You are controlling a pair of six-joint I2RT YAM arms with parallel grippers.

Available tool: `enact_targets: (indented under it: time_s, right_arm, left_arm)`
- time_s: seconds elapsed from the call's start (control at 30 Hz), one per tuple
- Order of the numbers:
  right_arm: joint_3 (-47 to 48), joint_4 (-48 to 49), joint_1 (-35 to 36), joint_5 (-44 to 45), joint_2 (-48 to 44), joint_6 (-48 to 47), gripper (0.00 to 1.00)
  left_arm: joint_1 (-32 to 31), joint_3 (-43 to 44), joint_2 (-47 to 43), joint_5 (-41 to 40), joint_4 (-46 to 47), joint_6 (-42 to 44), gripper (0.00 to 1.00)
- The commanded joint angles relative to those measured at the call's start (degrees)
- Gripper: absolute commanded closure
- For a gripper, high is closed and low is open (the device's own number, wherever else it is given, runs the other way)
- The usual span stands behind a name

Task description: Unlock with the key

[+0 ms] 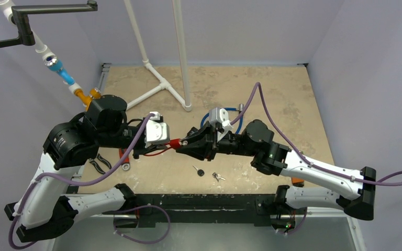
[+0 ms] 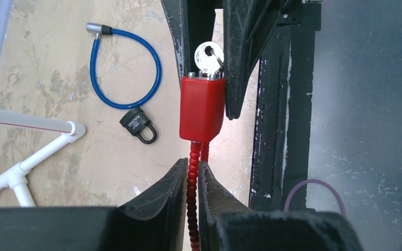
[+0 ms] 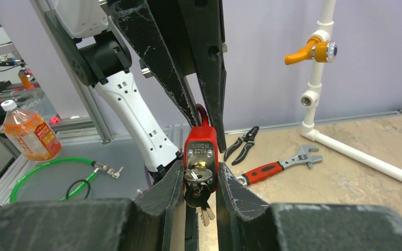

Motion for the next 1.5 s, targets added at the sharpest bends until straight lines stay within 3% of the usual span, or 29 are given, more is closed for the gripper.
enact_targets:
  time_s: [0.0,0.1,0.13,0.2,0.3,0.6,0.8,1.03,1.17,1.3,1.37,1.47]
  right_arm:
    - [-0.08,6.61,-0.05,-1.78,0.75,2.79,1.0]
    - [-0.65,7.74,-0.01,-2.42,1.53,4.1,1.0]
    - [-0.61,7.65,-0.05,-2.61,1.78,4.38,0.95]
    - [-0.3,6.92,-0.06,-3.11,2.07,4.75,0.7]
    - [0.79,5.16,-0.05,-2.01,1.95,3.05,0.45]
    - [6.83,-1.08,-0.15,-1.71,3.87,-1.22,0.4]
    - [8.52,-4.61,-0.39,-1.66,4.48,-2.3,0.49]
    - [10.0,-9.73,-0.91,-2.41,4.99,-3.67,0.46]
    - [12.21,-13.05,-1.36,-2.95,6.39,-3.89,0.63]
    - [13.4,-14.53,-1.97,-2.63,7.4,-3.59,0.97]
    - [12.8,-13.31,-2.08,-2.11,7.23,-3.13,1.0]
    - [11.01,-10.23,-2.08,-1.55,6.72,-1.76,1.0]
  left_arm:
    - [-0.01,2.04,-0.31,0.65,3.06,-0.72,0.92]
    - [-0.03,2.48,-0.17,0.59,2.7,0.05,0.96]
    - [-0.02,2.63,-0.07,0.32,2.29,0.32,0.98]
    - [-0.01,3.42,0.63,-0.04,0.98,1.02,1.0]
    - [-0.05,5.26,2.64,0.53,-3.13,2.1,1.0]
    - [-0.1,6.91,5.24,-0.16,-7.33,3.22,1.0]
    - [-0.14,7.02,5.15,-0.71,-7.33,3.58,1.0]
    - [-0.11,6.65,4.93,-0.54,-7.57,3.86,1.0]
    - [-0.16,6.62,4.49,-0.79,-7.23,4.23,1.0]
    - [-0.25,6.39,4.14,-1.17,-7.07,4.41,1.0]
    - [-0.68,5.73,3.89,-1.41,-7.04,4.54,0.98]
    - [-1.71,4.78,3.58,-1.45,-6.91,4.46,0.83]
